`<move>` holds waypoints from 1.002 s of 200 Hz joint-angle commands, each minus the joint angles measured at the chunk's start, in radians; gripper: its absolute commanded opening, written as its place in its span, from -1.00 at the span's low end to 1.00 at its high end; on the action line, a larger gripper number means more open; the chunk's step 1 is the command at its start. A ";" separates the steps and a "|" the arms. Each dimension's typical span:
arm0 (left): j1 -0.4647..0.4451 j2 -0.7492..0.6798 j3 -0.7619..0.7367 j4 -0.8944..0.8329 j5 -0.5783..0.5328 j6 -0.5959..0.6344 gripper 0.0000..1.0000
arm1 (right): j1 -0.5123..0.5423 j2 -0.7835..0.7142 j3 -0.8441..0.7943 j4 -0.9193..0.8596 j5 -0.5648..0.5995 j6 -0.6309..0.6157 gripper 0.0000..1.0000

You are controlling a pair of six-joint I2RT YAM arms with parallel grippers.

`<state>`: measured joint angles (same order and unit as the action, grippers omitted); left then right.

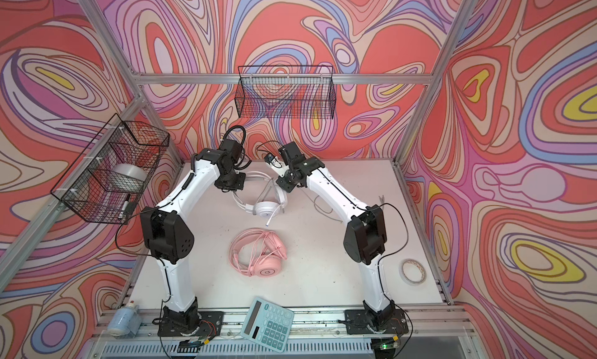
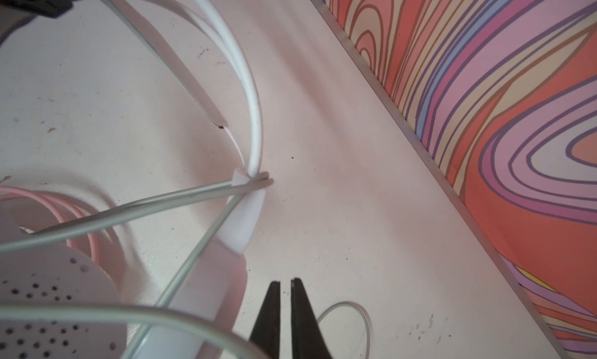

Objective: Wrap the headphones

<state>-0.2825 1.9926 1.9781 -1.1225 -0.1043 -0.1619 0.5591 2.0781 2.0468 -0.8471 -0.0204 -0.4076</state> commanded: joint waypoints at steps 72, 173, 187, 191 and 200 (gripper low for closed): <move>0.000 -0.095 -0.039 0.043 0.120 0.031 -1.00 | -0.096 0.038 -0.145 0.153 -0.205 0.160 -0.78; 0.013 -0.123 -0.050 0.083 0.234 0.008 -1.00 | -0.185 0.069 -0.289 0.299 -0.526 0.253 -0.76; 0.016 -0.124 -0.049 0.091 0.248 0.001 -1.00 | -0.188 0.079 -0.304 0.318 -0.562 0.270 -0.76; 0.018 -0.123 -0.050 0.094 0.252 -0.001 -1.00 | -0.189 0.083 -0.310 0.326 -0.573 0.277 -0.76; 0.022 -0.122 -0.047 0.098 0.259 -0.010 -1.00 | -0.192 0.086 -0.322 0.343 -0.597 0.289 -0.76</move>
<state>-0.2745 1.9190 1.9274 -1.0573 0.0772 -0.1455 0.3744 2.1311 1.7573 -0.5682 -0.5114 -0.1661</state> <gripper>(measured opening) 0.084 0.121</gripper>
